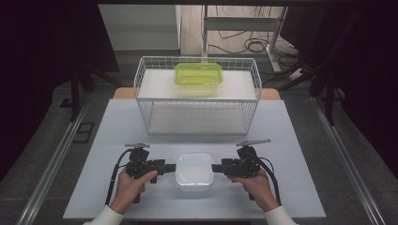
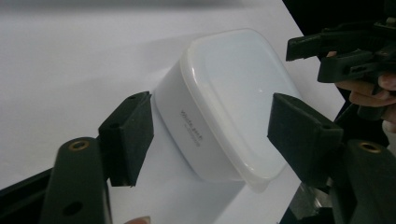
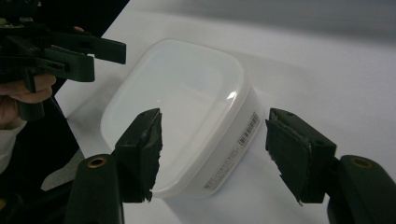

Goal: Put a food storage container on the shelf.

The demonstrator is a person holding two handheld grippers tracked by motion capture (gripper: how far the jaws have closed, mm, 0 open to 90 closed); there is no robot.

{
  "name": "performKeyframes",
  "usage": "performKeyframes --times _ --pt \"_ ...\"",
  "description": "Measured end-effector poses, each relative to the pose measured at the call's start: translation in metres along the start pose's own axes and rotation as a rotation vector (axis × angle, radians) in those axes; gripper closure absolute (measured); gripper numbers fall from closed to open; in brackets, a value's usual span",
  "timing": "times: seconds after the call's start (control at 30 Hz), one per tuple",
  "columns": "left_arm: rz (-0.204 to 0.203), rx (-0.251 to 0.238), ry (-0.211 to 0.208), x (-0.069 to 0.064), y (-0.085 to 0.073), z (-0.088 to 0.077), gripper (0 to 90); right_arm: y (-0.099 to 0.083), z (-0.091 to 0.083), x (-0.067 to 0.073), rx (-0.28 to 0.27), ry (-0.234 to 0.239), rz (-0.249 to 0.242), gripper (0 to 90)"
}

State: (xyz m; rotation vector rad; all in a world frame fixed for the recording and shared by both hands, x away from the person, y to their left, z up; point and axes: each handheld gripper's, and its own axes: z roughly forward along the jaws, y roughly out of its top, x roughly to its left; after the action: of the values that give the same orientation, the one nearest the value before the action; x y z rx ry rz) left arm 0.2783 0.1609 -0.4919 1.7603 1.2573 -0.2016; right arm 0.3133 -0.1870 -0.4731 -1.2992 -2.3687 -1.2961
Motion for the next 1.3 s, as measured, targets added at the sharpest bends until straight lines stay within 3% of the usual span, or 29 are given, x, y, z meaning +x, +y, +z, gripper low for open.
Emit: performKeyframes --times 0.17,0.33,0.73,0.97,1.1,1.3 --pt "-0.032 0.022 -0.008 -0.001 -0.001 0.007 33.8 -0.003 0.003 0.000 0.002 0.009 0.003 38.3" --pt "-0.096 0.028 -0.075 0.005 -0.004 0.013 35.8 -0.005 0.006 -0.003 0.013 0.021 0.016 41.9" --pt "-0.105 0.063 -0.087 0.004 -0.006 0.018 47.2 -0.006 0.009 -0.004 0.016 0.059 0.035 51.2" --pt "-0.168 0.062 -0.132 0.013 -0.009 0.021 52.2 -0.007 0.013 -0.007 0.026 0.066 0.066 53.7" --pt "-0.181 0.066 -0.164 0.014 -0.010 0.022 58.2 -0.009 0.018 -0.008 0.034 0.079 0.101 56.6" --pt "-0.177 0.051 -0.156 0.013 -0.010 0.020 65.9 -0.011 0.018 -0.013 0.031 0.111 0.182 64.7"
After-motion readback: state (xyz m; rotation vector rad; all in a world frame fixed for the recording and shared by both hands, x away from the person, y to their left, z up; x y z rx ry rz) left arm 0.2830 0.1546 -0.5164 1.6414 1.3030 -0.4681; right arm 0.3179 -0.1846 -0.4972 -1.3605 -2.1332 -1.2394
